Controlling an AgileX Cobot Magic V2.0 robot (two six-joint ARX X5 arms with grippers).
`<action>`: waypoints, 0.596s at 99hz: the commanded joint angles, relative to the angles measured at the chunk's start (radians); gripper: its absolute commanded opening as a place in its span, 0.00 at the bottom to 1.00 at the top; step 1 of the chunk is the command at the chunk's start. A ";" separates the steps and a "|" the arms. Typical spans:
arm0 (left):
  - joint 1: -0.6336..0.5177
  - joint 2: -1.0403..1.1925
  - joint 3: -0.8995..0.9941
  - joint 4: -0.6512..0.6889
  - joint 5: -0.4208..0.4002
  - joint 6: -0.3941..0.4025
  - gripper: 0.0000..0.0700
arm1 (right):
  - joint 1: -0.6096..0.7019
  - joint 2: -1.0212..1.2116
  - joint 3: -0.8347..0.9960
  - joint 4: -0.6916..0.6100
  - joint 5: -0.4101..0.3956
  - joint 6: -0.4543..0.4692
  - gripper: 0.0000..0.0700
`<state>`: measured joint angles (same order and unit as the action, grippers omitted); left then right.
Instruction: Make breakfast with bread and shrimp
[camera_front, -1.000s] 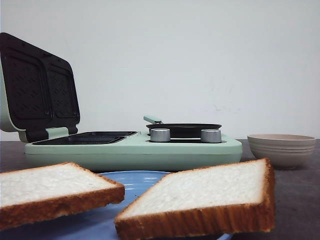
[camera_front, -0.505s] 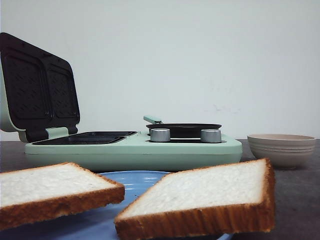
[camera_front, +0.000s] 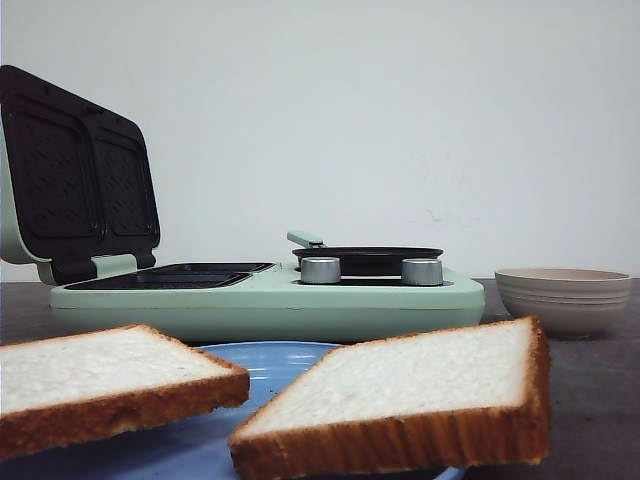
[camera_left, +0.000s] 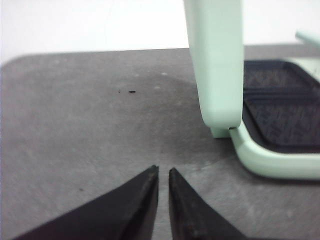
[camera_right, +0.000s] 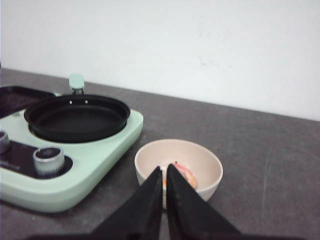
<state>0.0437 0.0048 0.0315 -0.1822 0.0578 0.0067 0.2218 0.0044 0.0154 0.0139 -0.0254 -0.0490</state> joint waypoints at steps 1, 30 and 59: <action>0.002 -0.001 -0.017 -0.004 0.002 -0.105 0.00 | 0.002 -0.001 -0.004 0.016 -0.001 -0.003 0.00; 0.002 -0.001 -0.014 -0.003 0.003 -0.165 0.00 | 0.002 -0.001 -0.004 0.014 -0.001 0.202 0.00; 0.002 0.000 -0.001 -0.001 0.074 -0.575 0.00 | 0.001 -0.001 0.014 0.005 -0.007 0.402 0.00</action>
<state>0.0437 0.0048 0.0322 -0.1795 0.1078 -0.3862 0.2214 0.0044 0.0154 0.0124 -0.0261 0.2646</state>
